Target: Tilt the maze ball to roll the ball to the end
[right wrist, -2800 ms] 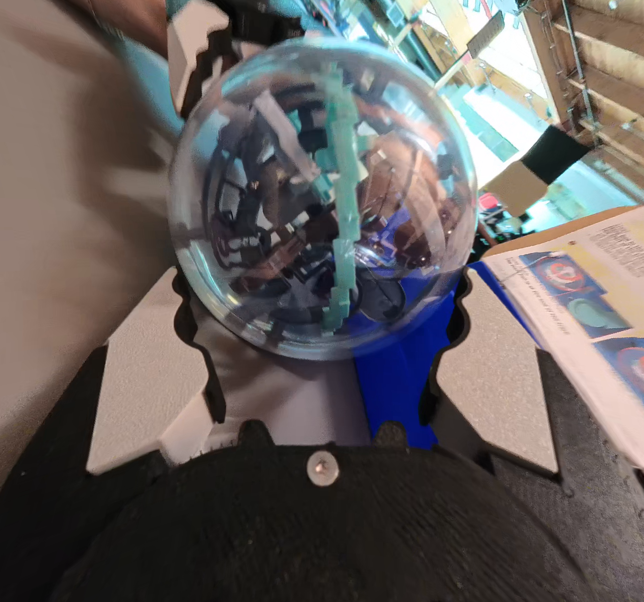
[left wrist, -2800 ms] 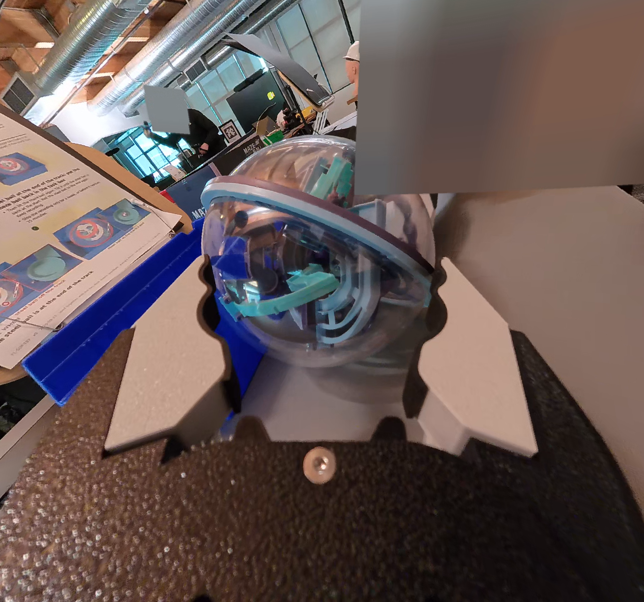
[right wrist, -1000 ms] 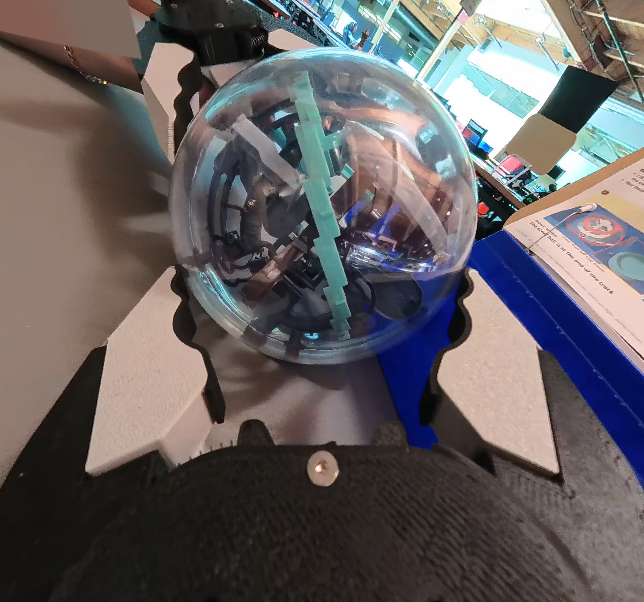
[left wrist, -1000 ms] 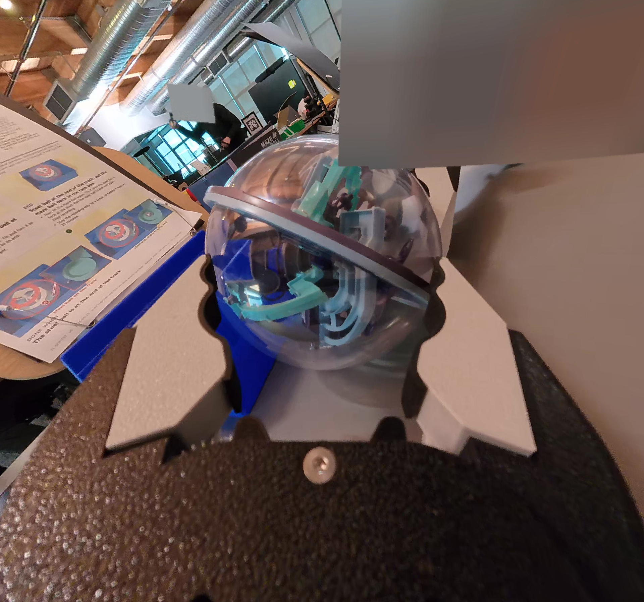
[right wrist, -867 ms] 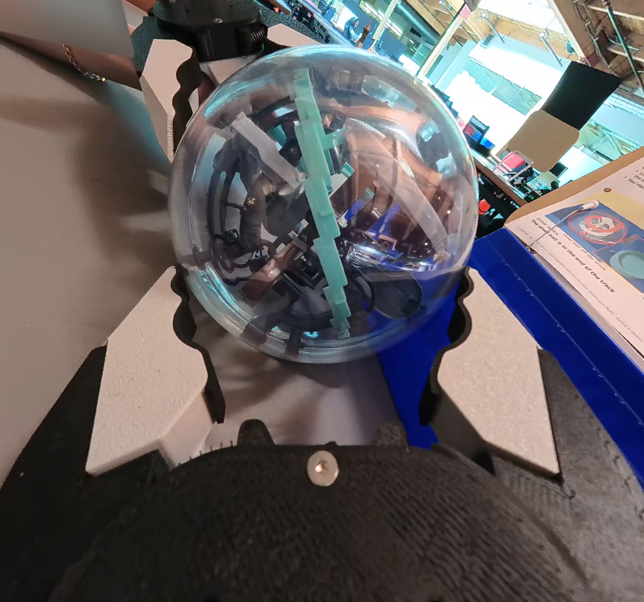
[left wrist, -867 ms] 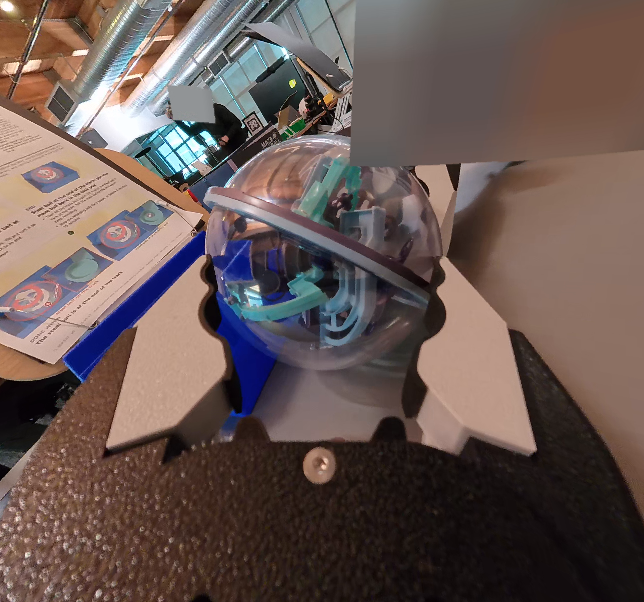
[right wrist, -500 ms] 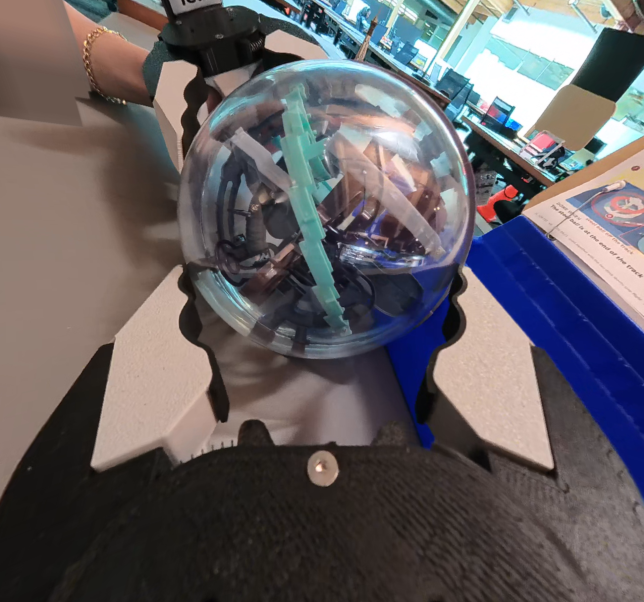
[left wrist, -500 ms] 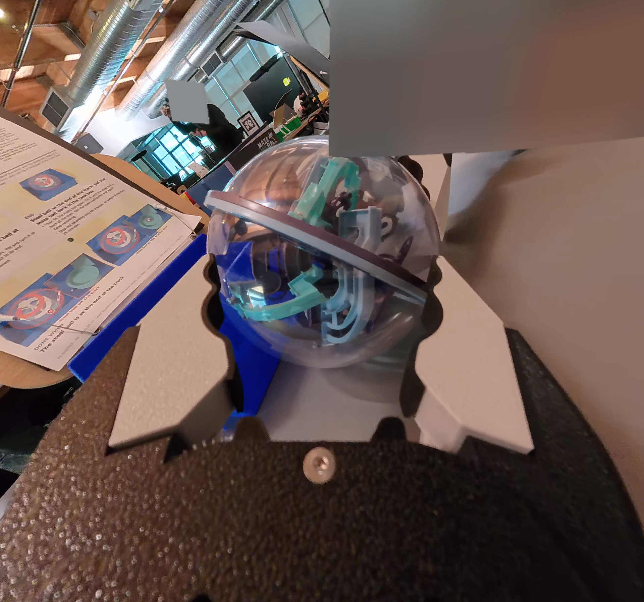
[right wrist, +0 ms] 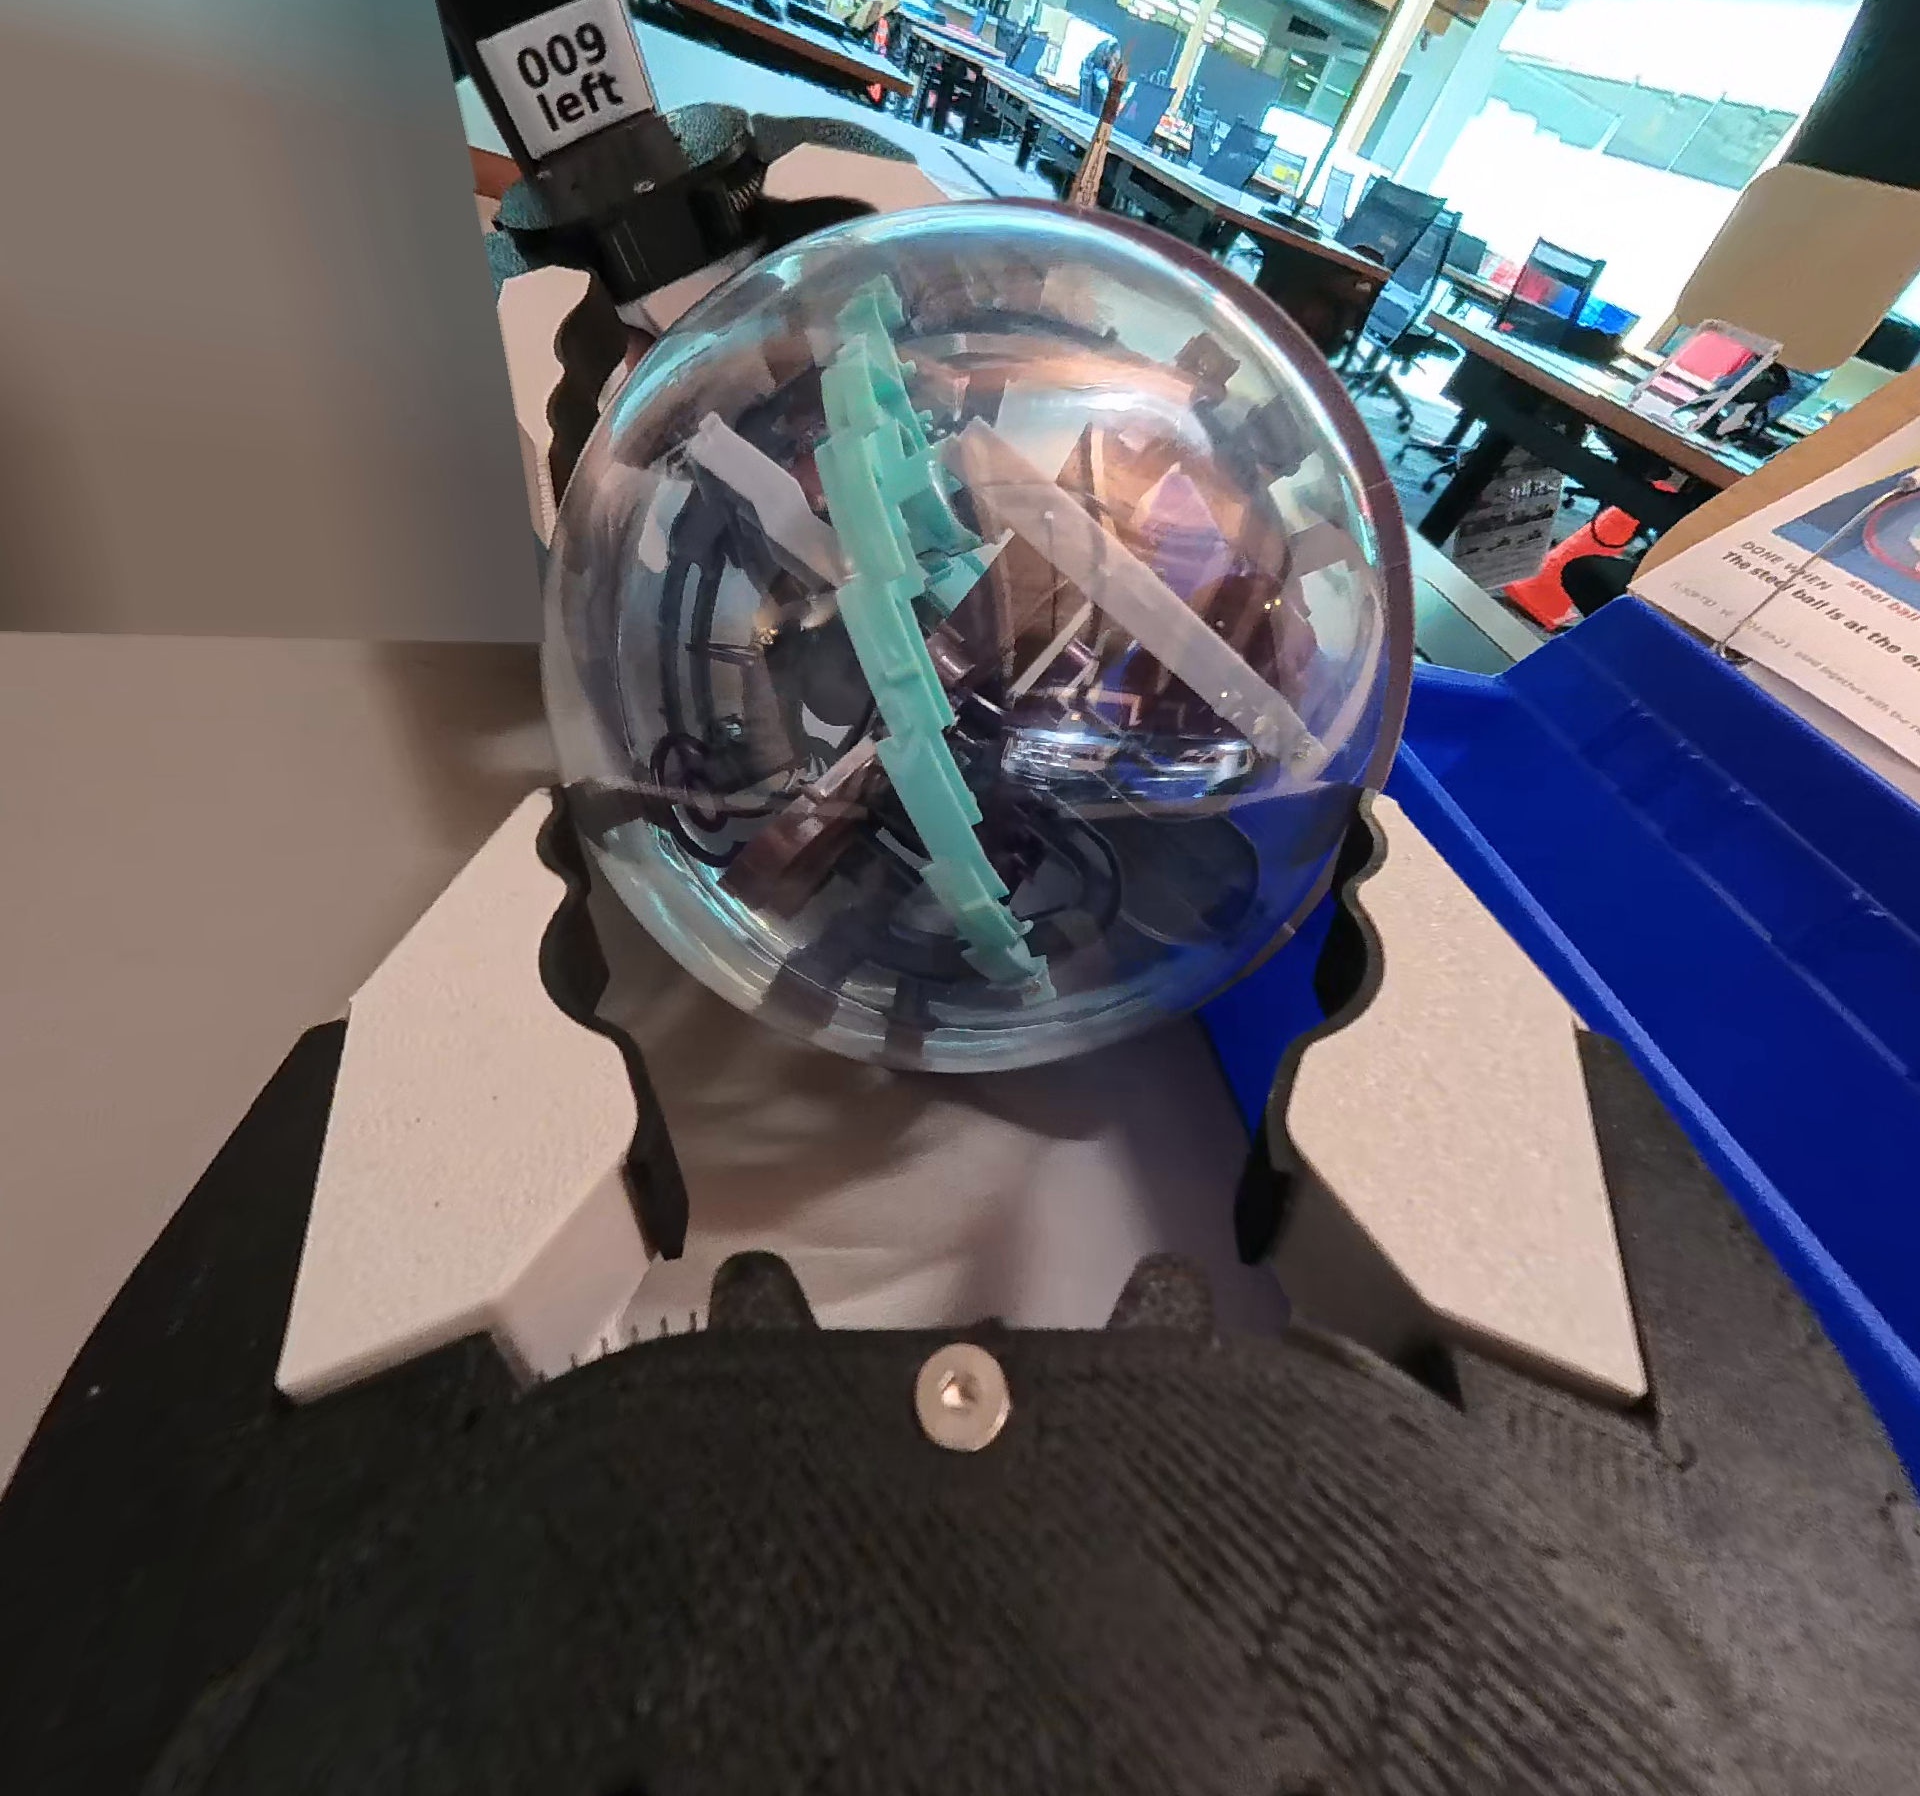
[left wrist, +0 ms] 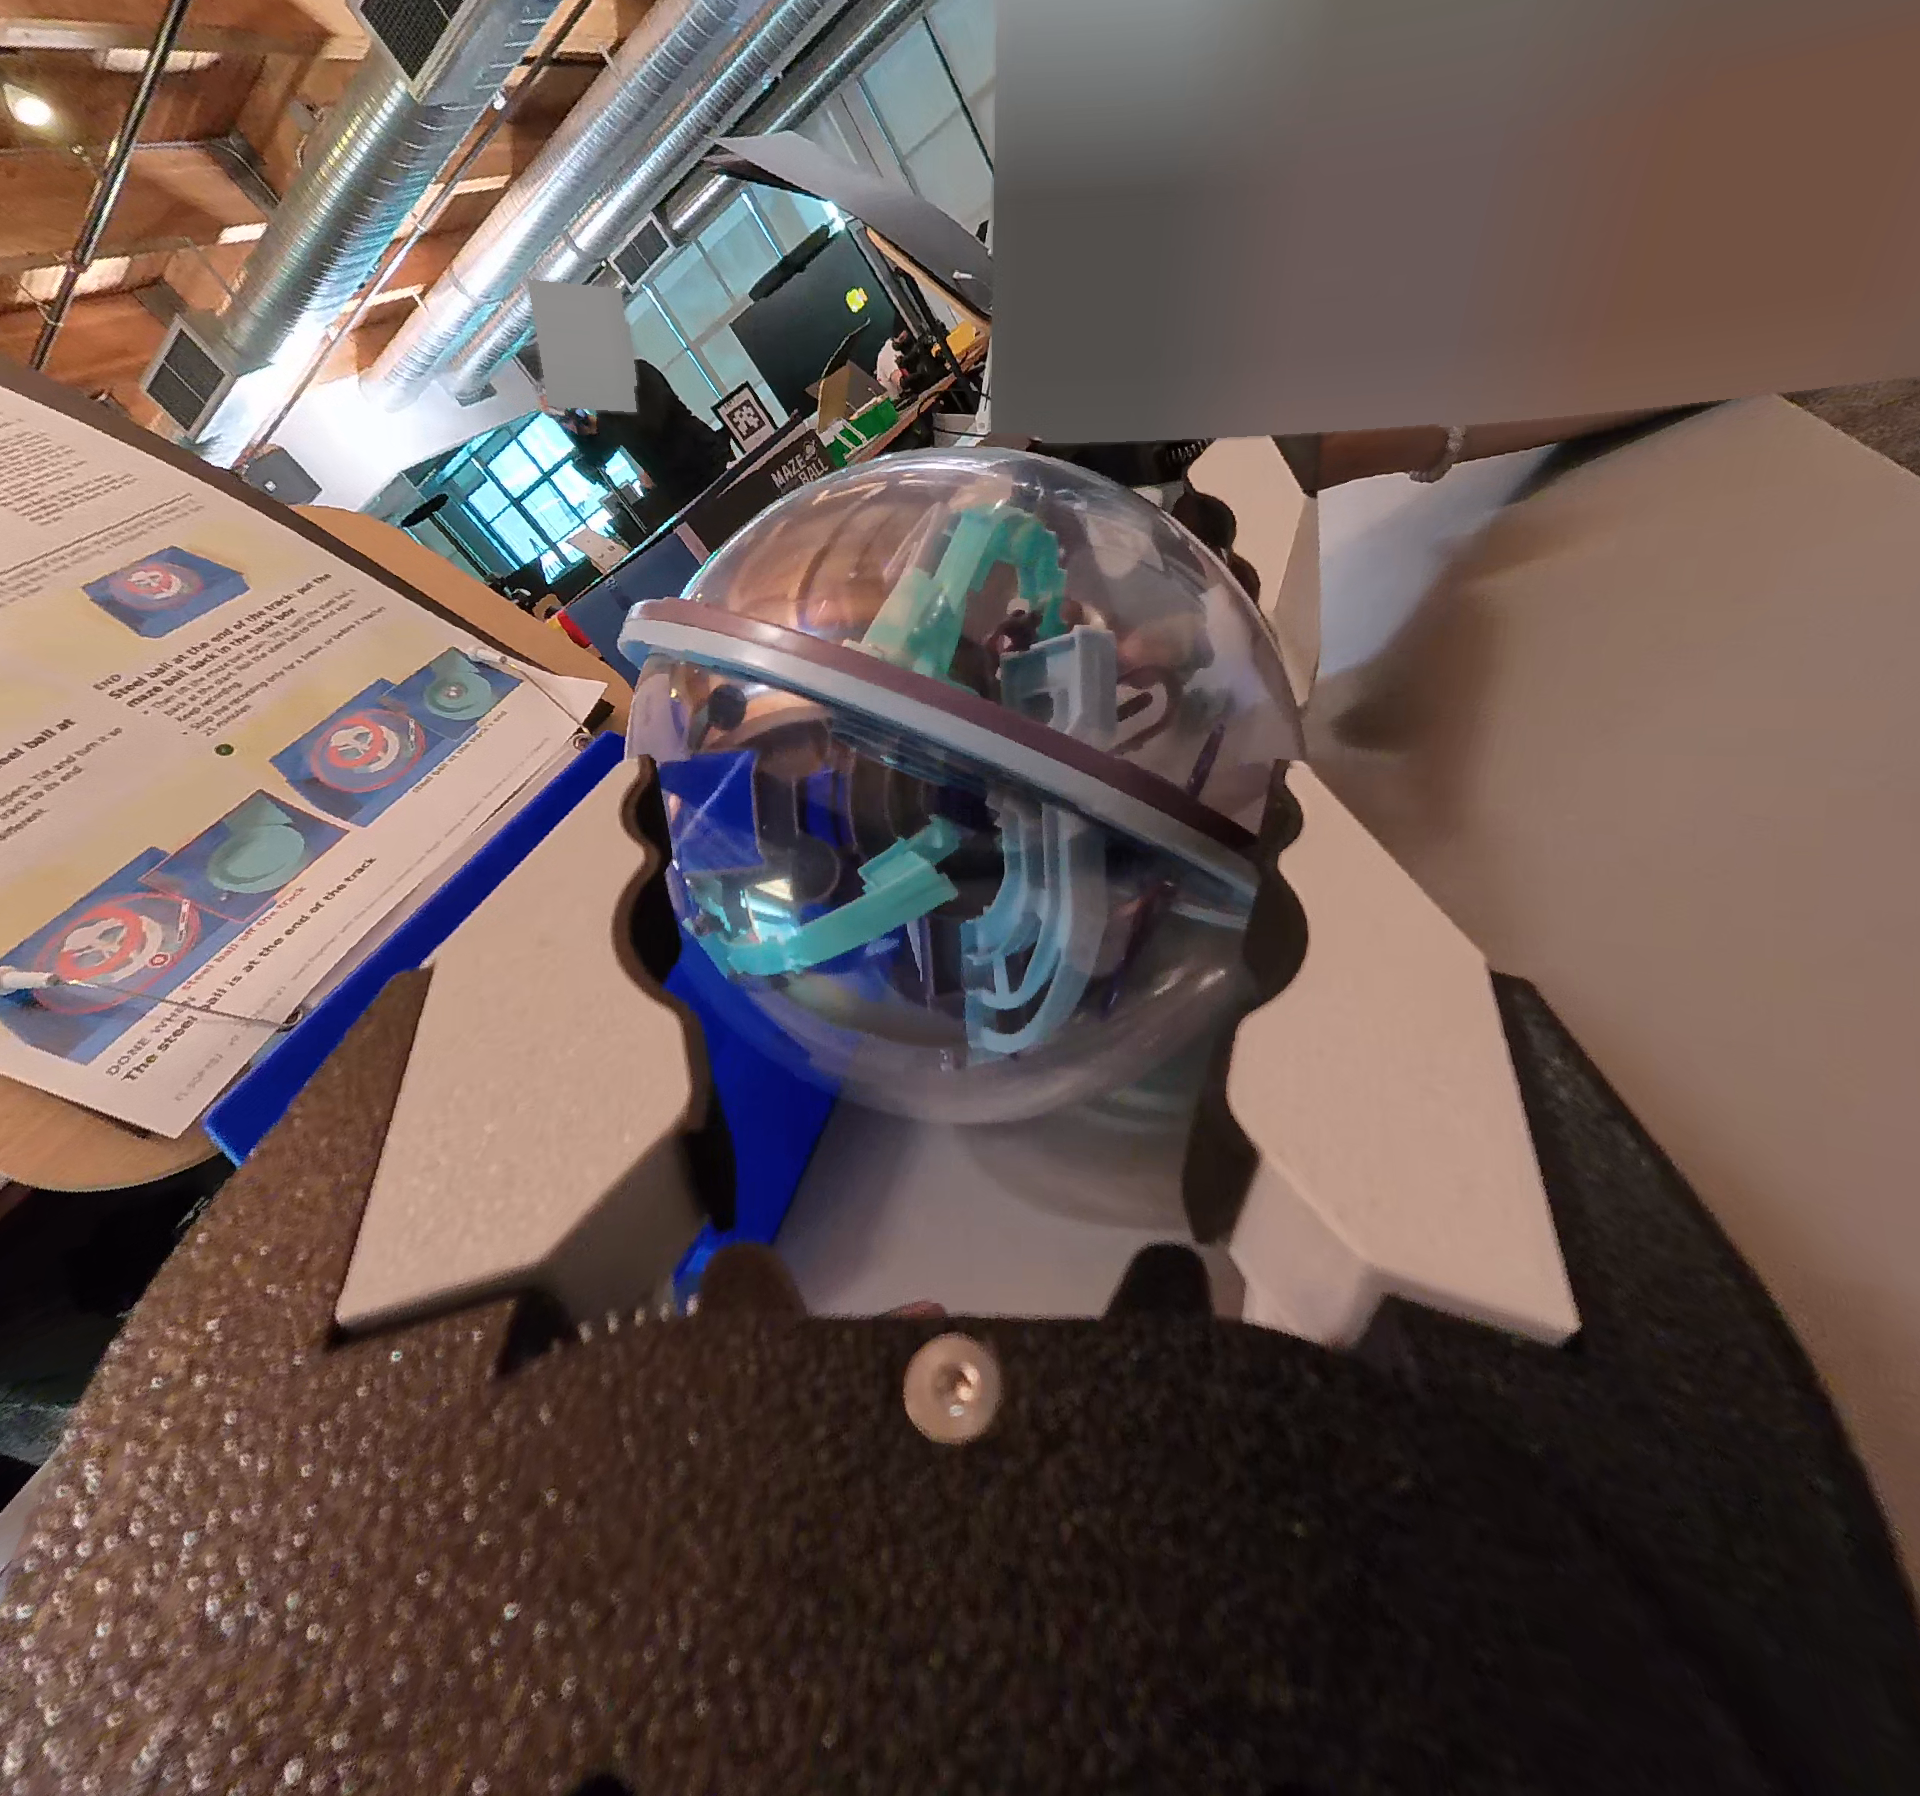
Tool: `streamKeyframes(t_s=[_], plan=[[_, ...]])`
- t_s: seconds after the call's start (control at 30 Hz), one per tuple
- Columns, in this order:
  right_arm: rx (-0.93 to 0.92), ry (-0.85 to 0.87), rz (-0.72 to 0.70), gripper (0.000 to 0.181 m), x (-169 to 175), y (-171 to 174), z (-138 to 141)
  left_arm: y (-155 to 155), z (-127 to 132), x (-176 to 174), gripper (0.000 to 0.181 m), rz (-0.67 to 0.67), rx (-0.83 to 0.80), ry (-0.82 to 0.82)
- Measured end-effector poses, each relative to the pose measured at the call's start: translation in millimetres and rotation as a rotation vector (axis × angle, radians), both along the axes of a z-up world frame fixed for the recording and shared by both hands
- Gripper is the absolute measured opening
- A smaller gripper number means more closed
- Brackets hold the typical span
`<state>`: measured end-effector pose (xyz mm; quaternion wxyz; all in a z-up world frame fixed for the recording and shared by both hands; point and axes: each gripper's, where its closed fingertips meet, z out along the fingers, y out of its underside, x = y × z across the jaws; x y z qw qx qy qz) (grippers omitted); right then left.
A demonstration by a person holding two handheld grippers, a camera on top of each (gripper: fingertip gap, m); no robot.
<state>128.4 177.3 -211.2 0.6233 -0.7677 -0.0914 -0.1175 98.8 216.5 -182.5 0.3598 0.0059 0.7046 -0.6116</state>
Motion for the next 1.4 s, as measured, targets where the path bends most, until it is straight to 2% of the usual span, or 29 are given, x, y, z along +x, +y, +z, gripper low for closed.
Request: streamKeyframes(t_s=[0.27,0.5,0.8,1.1,1.2,1.3,1.4], plan=[[0.012,0.014,-0.015,0.140,3.3,0.8,0.5,0.9,-0.5,1.1,0.106,0.016,0.010,-0.026],[0.036,-0.082,-0.019,0.142,3.6,0.2,6.3,0.3,-1.8,2.1,0.107,0.031,0.015,-0.030],[0.064,-0.109,-0.010,0.143,2.3,-3.7,14.7,0.0,-2.6,3.7,0.106,0.027,-0.017,0.011],[0.145,-0.080,-0.021,0.149,4.7,-7.9,30.8,0.3,-3.2,3.9,0.103,0.024,-0.029,0.027],[0.149,-0.034,-0.016,0.150,5.7,-5.9,27.2,0.4,-3.0,4.2,0.103,0.022,-0.038,0.037],[0.134,-0.032,-0.012,0.148,4.9,-5.2,24.0,-1.1,-2.1,3.4,0.103,0.025,-0.031,0.022],[0.117,-0.024,0.020,0.137,-0.3,-3.7,18.5,-0.3,-3.0,4.5,0.104,0.036,-0.034,0.020]])
